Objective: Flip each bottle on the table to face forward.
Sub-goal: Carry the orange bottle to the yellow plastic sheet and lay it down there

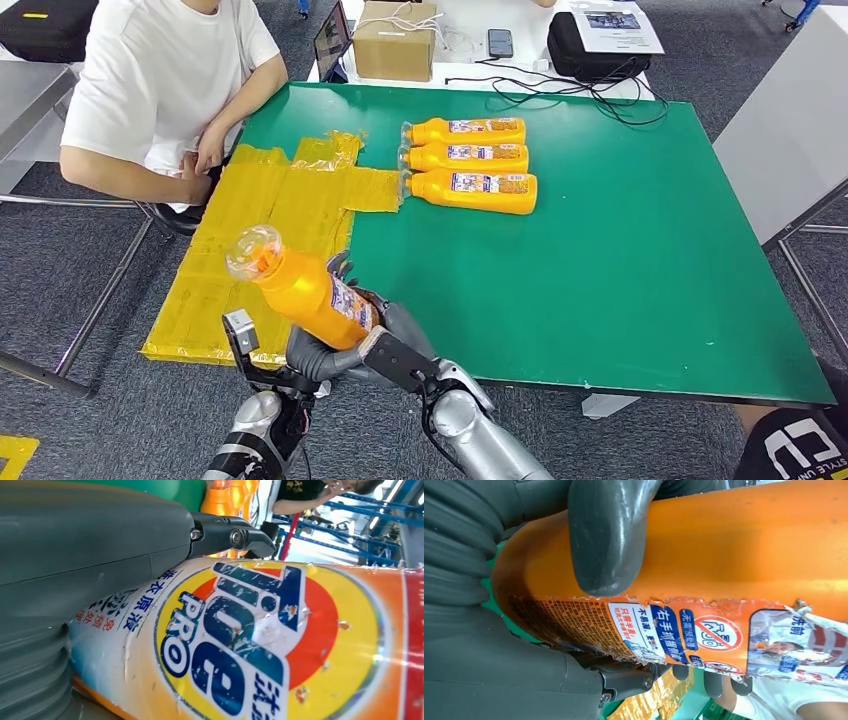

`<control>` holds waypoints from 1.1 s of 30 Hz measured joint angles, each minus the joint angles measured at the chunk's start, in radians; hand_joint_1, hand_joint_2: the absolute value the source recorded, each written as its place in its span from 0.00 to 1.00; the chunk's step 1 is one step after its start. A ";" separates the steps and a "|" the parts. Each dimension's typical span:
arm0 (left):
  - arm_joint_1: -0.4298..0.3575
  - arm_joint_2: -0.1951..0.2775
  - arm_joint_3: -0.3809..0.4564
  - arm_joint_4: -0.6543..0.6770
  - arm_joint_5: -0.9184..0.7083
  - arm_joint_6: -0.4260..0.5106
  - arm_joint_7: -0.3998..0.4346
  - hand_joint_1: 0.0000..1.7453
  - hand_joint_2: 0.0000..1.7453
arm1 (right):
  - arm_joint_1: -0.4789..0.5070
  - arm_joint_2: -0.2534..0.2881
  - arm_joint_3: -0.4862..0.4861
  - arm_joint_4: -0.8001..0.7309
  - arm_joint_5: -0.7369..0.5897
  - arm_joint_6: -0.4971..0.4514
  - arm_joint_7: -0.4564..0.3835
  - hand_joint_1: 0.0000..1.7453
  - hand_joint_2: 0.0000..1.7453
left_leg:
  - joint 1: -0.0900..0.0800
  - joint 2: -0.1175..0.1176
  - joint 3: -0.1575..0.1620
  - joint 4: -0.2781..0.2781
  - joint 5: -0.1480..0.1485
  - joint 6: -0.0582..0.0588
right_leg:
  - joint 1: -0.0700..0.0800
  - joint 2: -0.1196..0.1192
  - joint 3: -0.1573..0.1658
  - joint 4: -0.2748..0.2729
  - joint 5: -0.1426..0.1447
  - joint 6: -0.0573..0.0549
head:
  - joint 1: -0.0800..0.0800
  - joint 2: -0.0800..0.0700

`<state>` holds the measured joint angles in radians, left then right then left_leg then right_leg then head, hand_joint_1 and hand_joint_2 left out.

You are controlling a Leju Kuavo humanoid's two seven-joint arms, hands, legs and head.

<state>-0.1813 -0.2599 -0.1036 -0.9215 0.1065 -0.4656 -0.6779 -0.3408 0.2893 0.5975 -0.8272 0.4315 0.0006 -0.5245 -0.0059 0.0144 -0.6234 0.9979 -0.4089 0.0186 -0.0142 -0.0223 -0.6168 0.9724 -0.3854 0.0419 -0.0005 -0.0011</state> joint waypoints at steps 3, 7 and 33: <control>0.001 0.003 0.013 -0.004 0.030 -0.052 -0.001 0.00 1.00 | -0.009 -0.003 0.018 0.001 0.000 0.001 0.004 1.00 1.00 | 0.000 0.000 0.000 0.000 0.000 0.000 | 0.000 0.000 0.000 0.000 0.000 0.000 | 0.000 0.000; 0.003 0.004 0.027 -0.010 0.065 -0.111 0.008 0.00 1.00 | -0.023 -0.005 0.039 0.008 0.000 0.003 0.004 1.00 1.00 | 0.000 0.000 0.000 0.000 0.000 0.000 | 0.000 0.000 0.000 0.000 0.000 0.000 | 0.000 0.000; 0.014 0.015 0.047 -0.046 0.112 -0.110 0.091 1.00 1.00 | 0.032 -0.023 0.058 -0.069 0.067 -0.168 0.020 0.00 0.00 | 0.000 0.000 -0.001 0.000 0.000 0.000 | 0.000 0.000 -0.001 0.000 0.000 0.000 | 0.000 0.000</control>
<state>-0.1677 -0.2453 -0.0567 -0.9670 0.2185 -0.5759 -0.5867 -0.3084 0.2660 0.6552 -0.8967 0.4985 -0.1676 -0.5049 -0.0058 0.0144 -0.6241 0.9979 -0.4090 0.0186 -0.0142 -0.0221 -0.6178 0.9724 -0.3854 0.0418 -0.0004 -0.0011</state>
